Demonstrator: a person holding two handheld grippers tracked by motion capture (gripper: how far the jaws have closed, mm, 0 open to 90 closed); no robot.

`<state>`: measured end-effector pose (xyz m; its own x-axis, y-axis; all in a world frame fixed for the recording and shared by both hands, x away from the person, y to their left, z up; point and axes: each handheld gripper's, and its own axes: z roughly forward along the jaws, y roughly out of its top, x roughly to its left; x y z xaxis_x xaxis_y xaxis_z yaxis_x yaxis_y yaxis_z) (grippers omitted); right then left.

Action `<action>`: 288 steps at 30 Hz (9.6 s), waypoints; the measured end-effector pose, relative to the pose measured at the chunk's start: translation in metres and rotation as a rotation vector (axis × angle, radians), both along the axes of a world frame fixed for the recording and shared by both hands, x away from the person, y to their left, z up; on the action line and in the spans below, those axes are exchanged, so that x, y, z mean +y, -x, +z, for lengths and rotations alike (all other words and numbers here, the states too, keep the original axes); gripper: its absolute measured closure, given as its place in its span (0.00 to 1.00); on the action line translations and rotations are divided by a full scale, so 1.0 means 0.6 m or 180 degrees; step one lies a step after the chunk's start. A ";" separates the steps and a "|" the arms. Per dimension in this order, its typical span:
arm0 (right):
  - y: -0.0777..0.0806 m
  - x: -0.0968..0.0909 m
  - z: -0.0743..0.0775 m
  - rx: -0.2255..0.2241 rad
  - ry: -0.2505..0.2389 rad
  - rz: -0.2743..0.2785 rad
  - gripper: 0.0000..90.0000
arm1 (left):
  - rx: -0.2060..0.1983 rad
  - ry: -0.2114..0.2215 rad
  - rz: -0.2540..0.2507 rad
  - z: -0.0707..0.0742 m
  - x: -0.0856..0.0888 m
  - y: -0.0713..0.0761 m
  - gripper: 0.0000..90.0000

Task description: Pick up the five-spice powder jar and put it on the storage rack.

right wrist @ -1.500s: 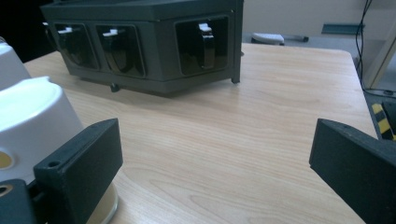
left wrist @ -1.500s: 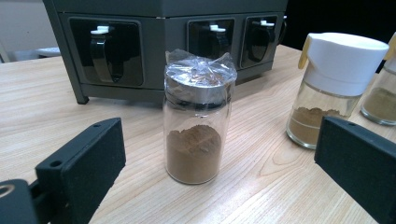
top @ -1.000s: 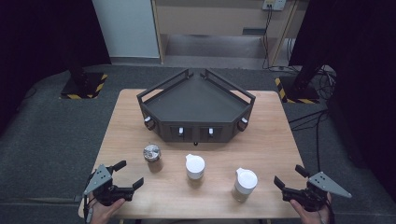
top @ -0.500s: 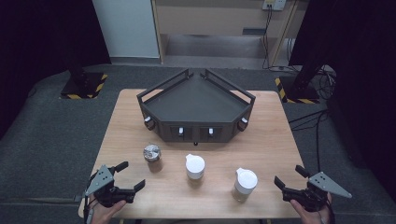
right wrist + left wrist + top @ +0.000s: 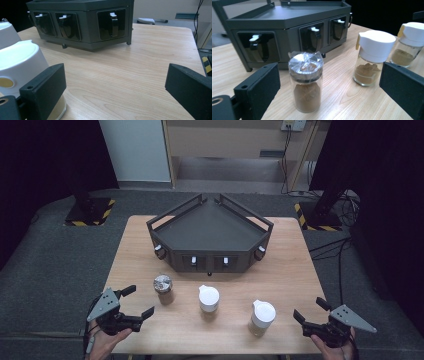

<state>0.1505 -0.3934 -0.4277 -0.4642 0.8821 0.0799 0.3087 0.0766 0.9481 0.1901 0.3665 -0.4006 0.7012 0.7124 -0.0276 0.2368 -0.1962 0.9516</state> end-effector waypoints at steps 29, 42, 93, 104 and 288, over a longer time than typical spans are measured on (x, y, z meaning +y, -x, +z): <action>0.000 0.001 0.001 0.0011 0.0011 -0.0019 0.05 | 0.0330 0.0059 -0.0054 -0.035 -0.015 -0.130 0.05; -0.001 0.001 0.000 0.0017 0.0015 -0.0024 0.06 | 0.0378 0.0118 -0.0091 -0.061 -0.031 -0.155 0.10; -0.002 0.000 -0.001 0.0007 0.0007 -0.0008 0.06 | 0.0161 -0.0062 -0.0308 0.109 -0.084 -0.195 0.37; -0.002 -0.001 -0.001 0.0011 -0.0008 -0.0001 0.06 | 0.0068 -0.0074 -0.0183 0.190 -0.106 -0.238 0.37; -0.005 -0.004 -0.001 0.0044 -0.0047 0.0056 0.06 | -0.0027 0.0159 0.0423 -0.098 0.002 -0.022 0.03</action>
